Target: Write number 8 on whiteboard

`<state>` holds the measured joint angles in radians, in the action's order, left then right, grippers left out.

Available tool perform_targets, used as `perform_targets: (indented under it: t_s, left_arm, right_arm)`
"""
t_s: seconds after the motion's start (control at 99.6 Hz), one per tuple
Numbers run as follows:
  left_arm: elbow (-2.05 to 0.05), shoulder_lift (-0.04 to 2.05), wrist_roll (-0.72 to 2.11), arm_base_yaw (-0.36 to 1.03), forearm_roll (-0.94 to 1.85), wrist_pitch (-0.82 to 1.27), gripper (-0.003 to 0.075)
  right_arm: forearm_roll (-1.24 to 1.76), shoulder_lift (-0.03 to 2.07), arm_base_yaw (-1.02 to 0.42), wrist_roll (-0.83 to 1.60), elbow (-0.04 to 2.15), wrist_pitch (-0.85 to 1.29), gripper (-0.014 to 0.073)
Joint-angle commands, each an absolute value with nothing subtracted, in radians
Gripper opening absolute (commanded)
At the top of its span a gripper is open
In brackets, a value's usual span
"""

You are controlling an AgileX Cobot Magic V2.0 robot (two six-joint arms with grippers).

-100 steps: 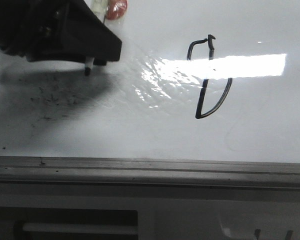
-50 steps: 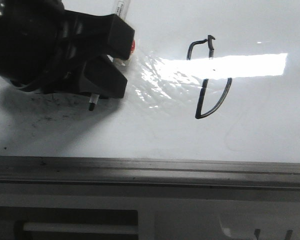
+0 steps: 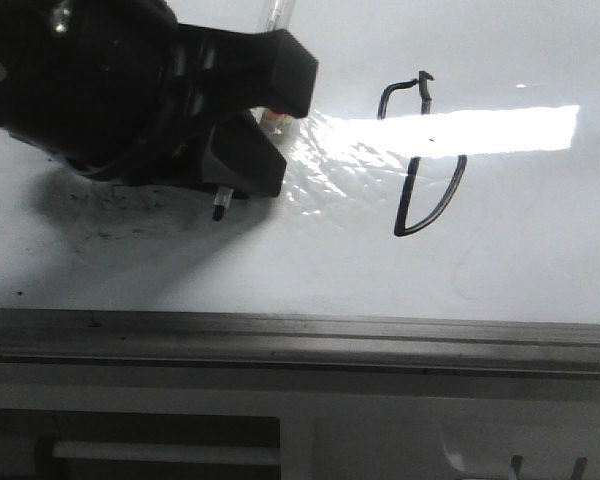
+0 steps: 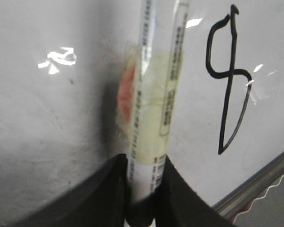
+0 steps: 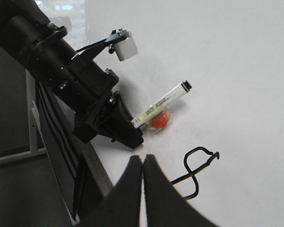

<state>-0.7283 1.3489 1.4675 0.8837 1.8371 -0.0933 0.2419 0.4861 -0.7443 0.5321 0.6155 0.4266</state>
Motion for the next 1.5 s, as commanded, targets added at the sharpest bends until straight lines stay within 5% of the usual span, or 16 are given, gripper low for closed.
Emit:
perform_targets:
  t_s: [0.0, 0.231, 0.502, 0.703, 0.933, 1.245, 1.385, 1.485]
  left_arm:
    - [-0.759, 1.355, 1.464, 0.869, 1.856, -0.251, -0.0020]
    - [-0.757, 1.355, 1.464, 0.869, 1.858, -0.273, -0.0011]
    - [-0.757, 1.355, 1.464, 0.869, 1.860, -0.303, 0.0374]
    - [-0.757, 1.355, 1.464, 0.869, 1.860, -0.355, 0.0404]
    - [-0.775, 1.270, 1.464, 0.869, 1.860, -0.282, 0.0568]
    - [-0.685, 0.963, 1.523, 0.869, 1.858, -0.205, 0.0523]
    - [-0.572, 0.783, 1.551, 0.869, 1.858, -0.201, 0.0348]
    - [-0.505, 0.682, 1.551, 0.869, 1.858, -0.198, 0.0141]
  right_arm:
    - [0.249, 0.495, -0.739, 0.523, 0.641, 0.342, -0.0051]
    - [0.249, 0.495, -0.739, 0.523, 0.641, 0.342, -0.0051]
    - [0.249, 0.495, -0.739, 0.523, 0.641, 0.342, -0.0051]
    - [0.249, 0.495, -0.739, 0.523, 0.641, 0.342, -0.0051]
    - [0.249, 0.495, -0.739, 0.523, 0.641, 0.342, -0.0051]
    - [0.138, 0.435, -0.739, 0.523, 0.617, 0.363, -0.0043]
    - [0.106, 0.347, -0.739, 0.520, 0.543, 0.346, -0.0043]
    - [0.108, 0.288, -0.739, 0.514, 0.484, 0.297, -0.0043]
